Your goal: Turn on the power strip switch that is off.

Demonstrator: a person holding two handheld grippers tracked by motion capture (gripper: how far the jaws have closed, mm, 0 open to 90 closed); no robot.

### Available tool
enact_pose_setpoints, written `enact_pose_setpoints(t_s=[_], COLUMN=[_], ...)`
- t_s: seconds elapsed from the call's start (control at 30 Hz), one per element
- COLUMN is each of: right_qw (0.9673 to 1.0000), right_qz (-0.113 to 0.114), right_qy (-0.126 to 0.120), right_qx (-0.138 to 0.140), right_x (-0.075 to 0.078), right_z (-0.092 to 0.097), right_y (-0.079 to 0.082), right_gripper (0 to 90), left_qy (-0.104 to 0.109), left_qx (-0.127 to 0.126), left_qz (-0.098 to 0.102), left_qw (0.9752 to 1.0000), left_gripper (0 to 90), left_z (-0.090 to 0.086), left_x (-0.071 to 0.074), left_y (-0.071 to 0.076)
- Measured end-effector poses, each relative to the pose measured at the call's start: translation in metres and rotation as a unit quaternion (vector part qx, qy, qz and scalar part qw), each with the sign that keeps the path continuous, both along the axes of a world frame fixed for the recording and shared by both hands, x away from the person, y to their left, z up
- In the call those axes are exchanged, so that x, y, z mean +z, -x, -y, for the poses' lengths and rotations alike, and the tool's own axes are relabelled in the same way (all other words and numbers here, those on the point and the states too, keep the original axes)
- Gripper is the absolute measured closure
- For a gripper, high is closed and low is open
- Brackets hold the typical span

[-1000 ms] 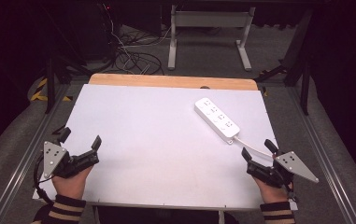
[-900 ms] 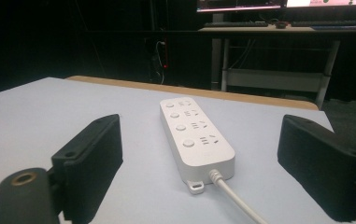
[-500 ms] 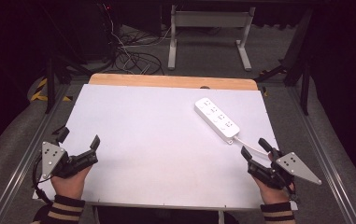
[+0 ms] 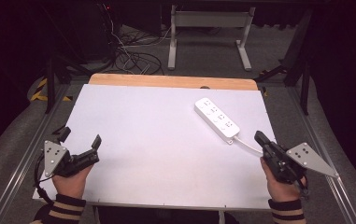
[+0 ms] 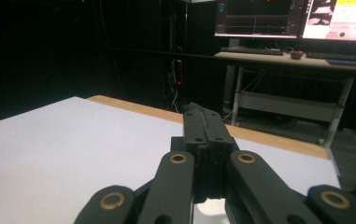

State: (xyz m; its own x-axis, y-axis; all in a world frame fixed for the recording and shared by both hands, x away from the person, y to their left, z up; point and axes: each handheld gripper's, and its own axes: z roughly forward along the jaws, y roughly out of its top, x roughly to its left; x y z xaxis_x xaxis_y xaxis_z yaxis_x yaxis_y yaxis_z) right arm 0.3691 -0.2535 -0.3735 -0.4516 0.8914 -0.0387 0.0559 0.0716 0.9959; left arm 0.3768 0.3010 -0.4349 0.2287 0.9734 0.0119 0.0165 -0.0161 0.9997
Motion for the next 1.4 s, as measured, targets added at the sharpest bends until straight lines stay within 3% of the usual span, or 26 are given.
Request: enact_pose_setpoints(t_s=[0.1, 0.2, 0.3, 0.4, 0.47, 0.6, 0.67, 0.73, 0.77, 0.8, 0.93, 1.0, 1.03, 1.07, 1.1, 1.17, 1.2, 1.23, 1.27, 1.3, 1.33, 1.4], right_qw=[0.9998, 0.9991, 0.9989, 0.9974, 0.9963, 0.9953, 0.9933, 0.9896, 0.9859, 0.9859, 0.9782, 0.9725, 0.9725, 0.9689, 0.9689, 0.9647, 0.9621, 0.9565, 0.9532, 0.9532, 0.9471, 0.9397], right_qz=[-0.014, -0.032, -0.04, -0.069, -0.085, -0.092, -0.107, -0.128, -0.145, -0.145, -0.176, -0.204, -0.204, -0.218, -0.218, -0.234, -0.242, -0.259, -0.269, -0.269, -0.284, -0.302], right_qy=[0.009, 0.025, 0.01, -0.002, 0.013, 0.023, 0.037, 0.061, 0.08, 0.08, 0.104, 0.107, 0.107, 0.113, 0.113, 0.118, 0.122, 0.131, 0.137, 0.137, 0.149, 0.161], right_qx=[0.015, 0.012, 0.022, 0.016, 0.009, 0.017, 0.02, 0.021, 0.026, 0.026, 0.035, 0.035, 0.035, 0.031, 0.031, 0.03, 0.029, 0.024, 0.021, 0.021, 0.008, 0.001], right_x=[0.021, 0.039, 0.053, 0.053, 0.051, 0.047, 0.042, 0.033, 0.025, 0.025, 0.017, 0.012, 0.012, 0.008, 0.008, 0.003, 0.001, -0.005, -0.008, -0.008, -0.016, -0.022], right_z=[-0.004, -0.009, -0.011, -0.009, -0.01, -0.011, -0.013, -0.02, -0.029, -0.029, -0.047, -0.053, -0.053, -0.056, -0.056, -0.06, -0.061, -0.065, -0.066, -0.066, -0.067, -0.069], right_y=[-0.006, -0.018, -0.03, -0.043, -0.051, -0.056, -0.059, -0.065, -0.072, -0.072, -0.09, -0.106, -0.106, -0.116, -0.116, -0.126, -0.13, -0.139, -0.144, -0.144, -0.153, -0.16], right_gripper=[90.0, 90.0, 90.0, 90.0, 90.0, 90.0, 90.0, 90.0, 90.0, 90.0, 90.0, 90.0, 90.0, 90.0, 90.0, 90.0, 90.0, 90.0, 90.0, 90.0, 90.0, 90.0], left_qy=[-0.002, -0.002, -0.002, -0.002, -0.004, -0.005, -0.005, -0.006, -0.007, -0.007, -0.009, -0.011, -0.01, -0.01, -0.011, -0.011, -0.012, -0.012, -0.012, -0.012, -0.012, -0.012], left_qx=[0.002, 0.0, 0.0, -0.001, -0.002, -0.003, -0.004, -0.004, -0.004, -0.005, -0.005, -0.005, -0.006, -0.006, -0.007, -0.007, -0.007, -0.007, -0.008, -0.008, -0.008, -0.009], left_qz=[0.0, 0.0, 0.0, 0.001, 0.001, 0.0, -0.002, -0.001, 0.0, 0.0, 0.0, -0.001, -0.001, -0.001, -0.001, -0.002, -0.001, -0.001, -0.002, -0.003, -0.003, -0.003], left_qw=[1.0, 1.0, 1.0, 1.0, 1.0, 1.0, 1.0, 1.0, 1.0, 1.0, 1.0, 0.9999, 0.9999, 0.9999, 0.9999, 0.9999, 0.9999, 0.9999, 0.9999, 0.9999, 0.9999, 0.9999], left_gripper=[0.0, 0.1, 0.1, 0.1, 0.1, 0.1, 0.1, 0.1, 0.1, 0.1, 0.1, 0.1, 0.1, 0.1, 0.1, 0.1, 0.1, 0.1, 0.1, 0.1, 0.1, 0.1], left_z=[0.0, 0.001, 0.0, 0.001, 0.001, 0.001, 0.002, 0.002, 0.002, 0.003, 0.003, 0.003, 0.003, 0.003, 0.003, 0.003, 0.002, 0.002, 0.003, 0.003, 0.003, 0.003], left_x=[0.0, 0.0, 0.0, 0.0, 0.0, 0.0, 0.0, 0.0, 0.0, 0.0, 0.0, 0.0, 0.0, 0.0, 0.0, 0.0, 0.0, 0.0, 0.0, 0.0, 0.0, 0.0], left_y=[-0.001, -0.001, -0.001, -0.001, -0.001, -0.002, -0.002, -0.002, -0.002, -0.002, -0.002, -0.003, -0.003, -0.003, -0.003, -0.003, -0.004, -0.004, -0.004, -0.004, -0.004, -0.004])
